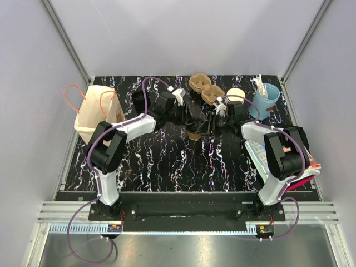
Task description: Pack the takeout coffee
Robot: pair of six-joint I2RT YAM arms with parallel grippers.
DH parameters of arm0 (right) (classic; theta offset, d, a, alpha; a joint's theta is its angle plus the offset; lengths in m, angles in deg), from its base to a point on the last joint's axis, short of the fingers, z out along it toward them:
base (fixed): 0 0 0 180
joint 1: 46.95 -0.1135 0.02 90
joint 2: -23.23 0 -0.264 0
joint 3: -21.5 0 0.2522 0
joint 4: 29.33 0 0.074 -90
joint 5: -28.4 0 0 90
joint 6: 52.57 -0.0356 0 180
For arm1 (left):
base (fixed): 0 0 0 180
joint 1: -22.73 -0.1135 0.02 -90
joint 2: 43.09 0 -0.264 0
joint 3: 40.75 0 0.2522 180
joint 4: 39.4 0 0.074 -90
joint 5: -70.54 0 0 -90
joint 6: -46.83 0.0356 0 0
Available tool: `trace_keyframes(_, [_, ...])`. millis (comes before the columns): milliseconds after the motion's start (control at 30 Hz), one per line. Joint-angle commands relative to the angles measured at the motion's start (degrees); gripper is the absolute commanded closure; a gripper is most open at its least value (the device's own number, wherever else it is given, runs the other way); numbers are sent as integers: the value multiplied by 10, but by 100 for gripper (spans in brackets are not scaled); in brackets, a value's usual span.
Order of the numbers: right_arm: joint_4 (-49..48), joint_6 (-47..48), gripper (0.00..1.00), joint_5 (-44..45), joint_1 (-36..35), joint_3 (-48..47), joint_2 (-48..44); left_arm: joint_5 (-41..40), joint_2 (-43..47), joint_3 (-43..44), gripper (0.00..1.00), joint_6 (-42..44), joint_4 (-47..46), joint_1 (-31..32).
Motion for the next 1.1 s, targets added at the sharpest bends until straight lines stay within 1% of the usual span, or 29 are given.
trace_keyframes(0, [2,31,45,11,-4,-36,0,-66,-28,-32,74,38,124,8])
trace_keyframes(167, [2,46,40,-68,5,-49,-51,-48,-21,-21,69,43,123,-2])
trace_keyframes(267, [3,47,39,-102,22,-55,-62,-24,-10,-13,66,48,119,-9])
trace_keyframes(367, [2,41,38,-118,38,-61,-60,-7,-2,-9,62,50,115,-13])
trace_keyframes(567, [20,40,37,-99,48,-93,-23,39,1,-1,50,54,103,-14])
trace_keyframes(600, [35,47,37,-83,47,-112,-3,48,-1,2,45,54,101,-15])
trace_keyframes(667, [46,54,37,-72,48,-122,14,56,-1,2,41,54,98,-14])
trace_keyframes(767, [49,58,37,-53,48,-130,28,66,1,2,38,53,95,-16])
trace_keyframes(800, [67,61,37,-48,48,-136,32,73,1,2,36,52,90,-17])
trace_keyframes(900, [78,71,37,-31,47,-137,40,82,8,1,34,49,81,-19])
trace_keyframes(1067, [86,78,37,-32,45,-129,46,95,19,-5,32,43,69,-26])
